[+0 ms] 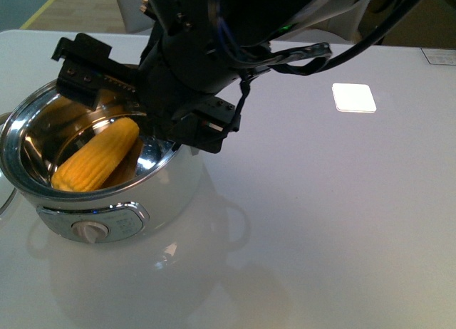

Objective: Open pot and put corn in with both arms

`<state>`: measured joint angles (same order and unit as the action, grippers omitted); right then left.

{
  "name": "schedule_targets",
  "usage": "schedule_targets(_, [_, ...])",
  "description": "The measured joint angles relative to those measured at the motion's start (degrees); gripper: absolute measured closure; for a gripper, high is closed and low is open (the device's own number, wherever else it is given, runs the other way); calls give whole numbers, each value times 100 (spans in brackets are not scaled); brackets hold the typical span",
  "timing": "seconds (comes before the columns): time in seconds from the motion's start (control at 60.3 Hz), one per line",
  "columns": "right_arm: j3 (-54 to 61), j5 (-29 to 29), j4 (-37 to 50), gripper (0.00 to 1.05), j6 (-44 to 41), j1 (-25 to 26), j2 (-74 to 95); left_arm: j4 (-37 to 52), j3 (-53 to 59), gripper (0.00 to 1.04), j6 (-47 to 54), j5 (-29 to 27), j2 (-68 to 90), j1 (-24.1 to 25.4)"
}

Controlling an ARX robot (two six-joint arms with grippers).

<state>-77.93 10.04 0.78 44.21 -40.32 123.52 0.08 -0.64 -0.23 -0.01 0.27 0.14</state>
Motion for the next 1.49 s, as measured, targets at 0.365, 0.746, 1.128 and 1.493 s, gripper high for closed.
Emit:
schedule_targets(0.365, [1425, -745, 573, 9, -17, 1097, -1574, 0, 0, 7, 0, 0, 0, 0])
schedule_targets(0.746, [3259, -2065, 835, 9, -1508, 1884, -3578, 0, 0, 7, 0, 0, 0, 0])
schedule_targets(1.128, [4699, -2924, 382, 9, -2435, 2533, -6008, 0, 0, 7, 2, 0, 0, 0])
schedule_targets(1.493, [5416, -3097, -155, 9, -2452, 2594, -7510, 0, 0, 7, 2, 0, 0, 0])
